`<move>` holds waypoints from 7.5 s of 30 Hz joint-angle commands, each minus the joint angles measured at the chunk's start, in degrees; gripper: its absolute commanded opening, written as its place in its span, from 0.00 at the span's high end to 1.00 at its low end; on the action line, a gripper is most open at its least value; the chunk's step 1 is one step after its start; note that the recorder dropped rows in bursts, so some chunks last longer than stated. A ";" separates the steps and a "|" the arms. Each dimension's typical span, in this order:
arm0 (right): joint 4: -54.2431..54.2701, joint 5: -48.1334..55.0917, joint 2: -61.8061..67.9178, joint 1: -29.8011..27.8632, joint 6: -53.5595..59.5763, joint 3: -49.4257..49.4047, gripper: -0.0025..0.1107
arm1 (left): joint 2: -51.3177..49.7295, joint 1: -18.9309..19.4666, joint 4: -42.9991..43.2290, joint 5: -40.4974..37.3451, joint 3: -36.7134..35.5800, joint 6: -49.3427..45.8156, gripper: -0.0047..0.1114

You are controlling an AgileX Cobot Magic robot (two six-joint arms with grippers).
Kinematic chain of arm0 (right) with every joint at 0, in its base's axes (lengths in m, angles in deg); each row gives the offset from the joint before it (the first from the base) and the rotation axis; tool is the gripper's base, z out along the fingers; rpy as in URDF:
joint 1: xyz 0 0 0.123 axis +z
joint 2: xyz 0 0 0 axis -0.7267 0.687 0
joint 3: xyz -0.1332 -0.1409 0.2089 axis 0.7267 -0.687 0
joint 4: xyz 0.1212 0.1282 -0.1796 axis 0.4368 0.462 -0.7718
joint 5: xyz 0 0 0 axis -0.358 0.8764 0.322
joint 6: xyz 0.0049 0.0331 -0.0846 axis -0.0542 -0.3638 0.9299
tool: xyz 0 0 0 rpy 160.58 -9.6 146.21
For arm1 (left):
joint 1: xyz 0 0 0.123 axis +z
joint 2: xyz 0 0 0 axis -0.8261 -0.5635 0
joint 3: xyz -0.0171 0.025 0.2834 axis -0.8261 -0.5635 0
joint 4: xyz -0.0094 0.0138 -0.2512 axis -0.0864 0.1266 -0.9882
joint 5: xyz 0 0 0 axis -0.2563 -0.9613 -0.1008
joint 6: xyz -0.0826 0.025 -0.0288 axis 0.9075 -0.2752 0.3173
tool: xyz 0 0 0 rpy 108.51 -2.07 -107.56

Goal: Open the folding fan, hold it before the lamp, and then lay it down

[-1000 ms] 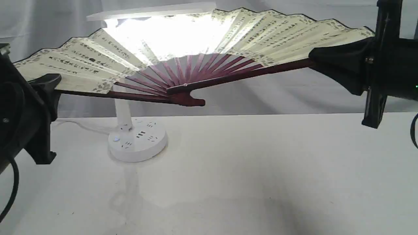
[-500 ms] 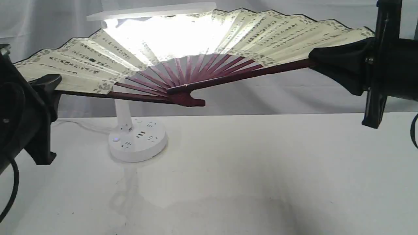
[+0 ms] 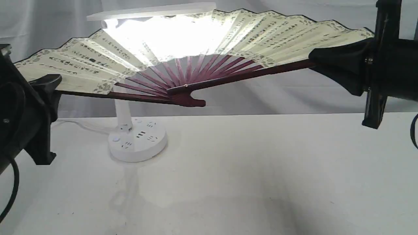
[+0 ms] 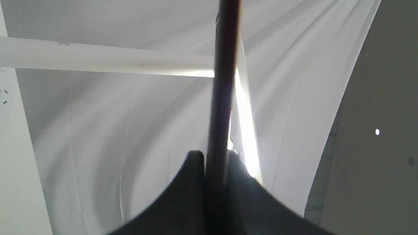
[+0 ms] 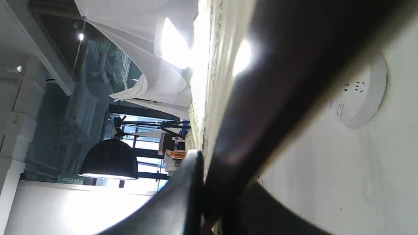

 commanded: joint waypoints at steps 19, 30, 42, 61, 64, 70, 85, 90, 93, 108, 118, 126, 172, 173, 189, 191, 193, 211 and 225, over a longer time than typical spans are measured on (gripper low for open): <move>-5.97 -10.31 0.88 -1.04 1.52 0.32 0.98 | -0.26 1.40 -6.88 -3.39 -0.26 -3.56 0.96; -9.93 -10.85 5.55 -1.18 1.52 0.12 0.98 | -4.20 1.40 -3.14 -6.30 -0.26 -3.69 0.96; -11.18 -13.79 12.17 -1.54 1.52 -0.01 0.98 | -11.36 1.40 1.31 -5.74 -0.26 6.00 0.96; -11.76 -10.77 20.14 -13.07 3.85 -0.01 0.98 | -28.44 -8.73 0.47 0.14 10.53 13.99 0.96; -12.54 -10.29 20.19 -16.76 4.60 -0.01 0.98 | -31.23 -9.83 0.47 0.44 13.49 13.99 0.96; -17.09 -9.87 20.19 -22.81 4.60 -0.01 0.98 | -36.44 -12.71 -1.66 2.70 19.88 13.99 0.96; -19.32 -11.40 20.43 -28.18 5.44 -0.01 0.98 | -44.08 -16.36 -3.65 3.51 25.89 15.06 0.96; -19.34 -9.85 24.63 -28.08 5.84 -0.01 0.98 | -46.01 -16.36 -5.04 3.47 25.89 15.17 0.96; -18.16 -9.74 27.20 -28.08 7.79 -0.01 0.98 | -45.94 -16.36 -5.04 3.47 25.89 15.17 0.96; -12.77 -10.34 33.26 -28.08 15.76 -0.01 0.98 | -49.26 -16.36 -5.73 4.38 25.89 13.30 0.90; -10.27 -9.16 34.56 -28.08 18.96 -0.01 0.65 | -49.26 -16.36 -3.25 6.21 25.89 13.30 0.68; -12.49 -6.61 34.10 -28.08 18.34 -0.01 0.46 | -49.14 -16.36 4.27 7.26 25.89 13.30 0.50; -87.32 -13.48 1.85 5.41 -32.38 -0.01 0.53 | -15.38 -1.36 22.33 -78.90 25.89 -34.35 0.96; -88.39 -13.30 1.28 6.14 -33.03 -0.01 0.53 | -15.03 -0.03 18.67 -80.73 25.89 -39.56 0.96; -91.78 -3.77 0.03 8.76 -33.84 -0.01 0.54 | -13.20 13.74 11.51 -101.13 25.89 -71.08 0.96; -94.64 -2.24 0.03 8.76 -33.98 -0.01 0.58 | -13.20 14.00 15.69 -101.29 25.89 -71.08 0.96; -98.44 -0.93 0.03 8.76 -33.98 -0.01 0.66 | -13.20 14.00 19.71 -101.86 25.89 -71.08 0.96; -98.11 -3.81 0.03 8.57 -34.52 -0.01 0.98 | -13.20 14.00 24.86 -103.42 25.89 -70.98 0.96; -98.50 -4.17 0.03 8.46 -35.86 -0.01 0.98 | -13.20 14.00 24.47 -104.12 25.89 -70.97 0.96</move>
